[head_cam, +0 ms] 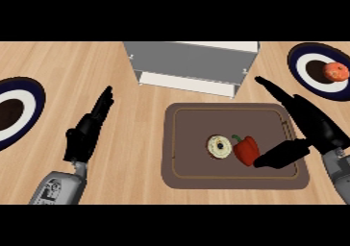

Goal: Pick the cupcake from the tray and place it in the tiered shelf

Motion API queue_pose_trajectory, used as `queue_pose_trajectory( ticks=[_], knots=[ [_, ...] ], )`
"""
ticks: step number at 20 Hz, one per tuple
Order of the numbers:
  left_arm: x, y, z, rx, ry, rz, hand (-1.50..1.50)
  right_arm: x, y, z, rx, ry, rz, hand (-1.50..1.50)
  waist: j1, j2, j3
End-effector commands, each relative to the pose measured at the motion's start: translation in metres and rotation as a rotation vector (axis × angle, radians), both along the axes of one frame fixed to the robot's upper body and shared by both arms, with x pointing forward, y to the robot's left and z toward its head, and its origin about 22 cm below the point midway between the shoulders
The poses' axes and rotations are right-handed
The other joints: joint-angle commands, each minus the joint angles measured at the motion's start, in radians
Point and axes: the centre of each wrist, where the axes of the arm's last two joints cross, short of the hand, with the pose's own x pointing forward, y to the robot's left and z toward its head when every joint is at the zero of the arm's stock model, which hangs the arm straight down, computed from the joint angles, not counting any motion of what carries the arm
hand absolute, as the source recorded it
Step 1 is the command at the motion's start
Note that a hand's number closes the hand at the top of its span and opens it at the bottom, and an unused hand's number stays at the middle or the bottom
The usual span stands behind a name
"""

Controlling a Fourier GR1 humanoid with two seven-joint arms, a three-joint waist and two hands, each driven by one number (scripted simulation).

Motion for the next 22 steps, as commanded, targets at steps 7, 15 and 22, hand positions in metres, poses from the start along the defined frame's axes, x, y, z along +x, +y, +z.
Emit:
queue_pose_trajectory(
  ticks=[7, 15, 22],
  knots=[
    [0.006, -0.001, 0.010, 0.002, 0.004, -0.014, 0.00, -0.017, 0.055, 0.033, -0.241, 0.093, 0.015, -1.50, 0.002, 0.005, 0.002],
    [0.001, 0.018, 0.007, 0.013, -0.006, -0.004, 0.00, -0.041, 0.064, 0.046, -0.222, 0.049, -0.010, -1.50, -0.001, 0.004, 0.003],
    [0.011, 0.004, 0.000, 0.001, -0.004, 0.004, 0.00, -0.040, 0.086, 0.017, -0.250, 0.061, -0.045, -1.50, -0.001, 0.005, 0.003]
  ],
)
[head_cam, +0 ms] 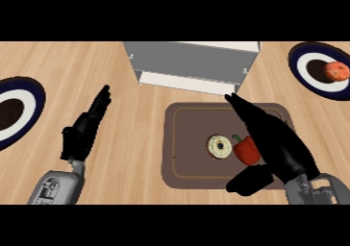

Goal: Pick the cupcake from the tray and place it in the tiered shelf

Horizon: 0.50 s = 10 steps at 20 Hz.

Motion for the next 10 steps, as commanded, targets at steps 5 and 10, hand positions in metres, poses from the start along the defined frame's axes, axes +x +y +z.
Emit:
queue_pose_trajectory(
  ticks=[5, 10],
  knots=[
    [-0.004, -0.002, -0.005, -0.005, -0.022, 0.008, 0.00, -0.005, 0.009, -0.008, -0.033, 0.019, -0.008, -1.50, -0.001, 0.000, 0.000],
    [-0.010, -0.017, 0.002, 0.005, -0.008, -0.011, 0.00, 0.007, 0.005, -0.019, -0.015, 0.043, -0.021, -1.50, 0.001, 0.000, 0.000]
  ],
)
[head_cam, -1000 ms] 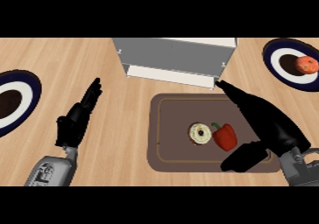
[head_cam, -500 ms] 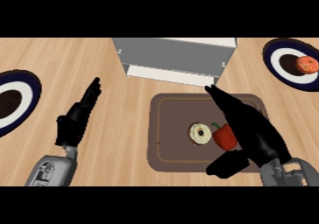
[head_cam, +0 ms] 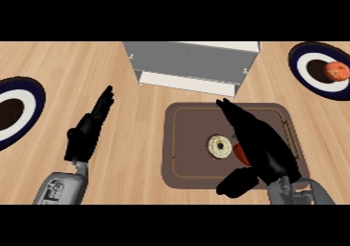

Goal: Pick the cupcake from the tray and place it in the tiered shelf

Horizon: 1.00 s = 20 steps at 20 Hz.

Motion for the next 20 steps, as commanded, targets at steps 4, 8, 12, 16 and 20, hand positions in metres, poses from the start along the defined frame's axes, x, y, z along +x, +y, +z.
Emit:
queue_pose_trajectory(
  ticks=[4, 8, 12, 16, 20],
  knots=[
    [-0.011, -0.011, 0.004, 0.010, -0.008, -0.005, 0.00, 0.012, -0.015, -0.013, -0.020, 0.023, -0.034, -1.50, 0.001, 0.000, 0.000],
    [0.001, 0.000, -0.011, 0.011, 0.007, 0.006, 0.00, 0.008, -0.015, -0.027, -0.049, 0.035, -0.023, -1.50, -0.002, 0.001, 0.000],
    [0.004, 0.008, 0.002, 0.001, -0.008, -0.002, 0.00, 0.015, -0.002, -0.034, -0.081, 0.034, -0.014, -1.50, 0.000, 0.001, 0.000],
    [-0.018, 0.006, 0.020, -0.009, 0.000, -0.006, 0.00, 0.023, 0.013, -0.040, -0.107, 0.051, -0.024, -1.50, 0.005, 0.000, 0.000],
    [0.011, -0.021, 0.013, -0.018, 0.015, -0.001, 0.00, 0.013, 0.016, -0.023, -0.107, 0.041, -0.039, -1.50, -0.003, 0.000, 0.000]
  ],
)
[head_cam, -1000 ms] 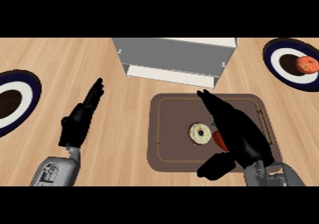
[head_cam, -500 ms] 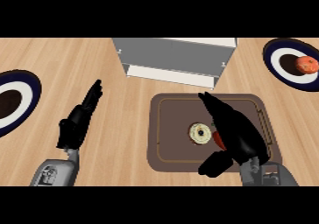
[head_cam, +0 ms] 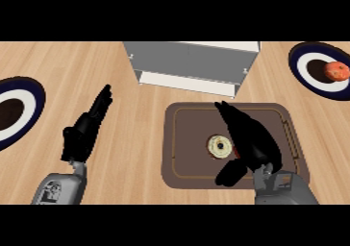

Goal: Pick the cupcake from the tray and place it in the tiered shelf

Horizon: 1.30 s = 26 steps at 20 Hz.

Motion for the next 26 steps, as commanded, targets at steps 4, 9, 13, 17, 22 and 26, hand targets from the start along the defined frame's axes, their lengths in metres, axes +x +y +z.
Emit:
queue_pose_trajectory(
  ticks=[4, 9, 13, 17, 22, 26],
  knots=[
    [0.010, 0.004, -0.016, 0.000, -0.015, -0.007, 0.00, 0.012, -0.015, -0.003, -0.029, 0.001, -0.009, -1.50, -0.001, 0.000, 0.000],
    [-0.006, 0.004, -0.021, 0.011, -0.001, 0.004, 0.00, -0.005, -0.014, -0.039, -0.039, 0.018, 0.004, -1.50, -0.001, 0.000, 0.000],
    [0.011, 0.005, -0.013, -0.003, -0.009, -0.002, 0.00, 0.010, 0.000, -0.039, -0.027, 0.032, -0.010, -1.50, -0.001, 0.000, 0.000],
    [-0.004, 0.005, -0.004, -0.006, -0.006, -0.001, 0.00, 0.018, -0.011, -0.035, -0.037, 0.038, 0.009, -1.50, 0.001, 0.000, 0.000],
    [-0.005, -0.002, -0.015, 0.012, -0.005, 0.005, 0.00, 0.007, 0.004, -0.055, -0.045, 0.055, 0.002, -1.50, 0.000, 0.000, 0.000],
    [-0.005, 0.000, -0.007, 0.014, 0.004, 0.002, 0.00, 0.002, 0.011, -0.065, -0.045, 0.079, 0.021, 1.50, 0.000, -0.001, 0.000]
  ],
)
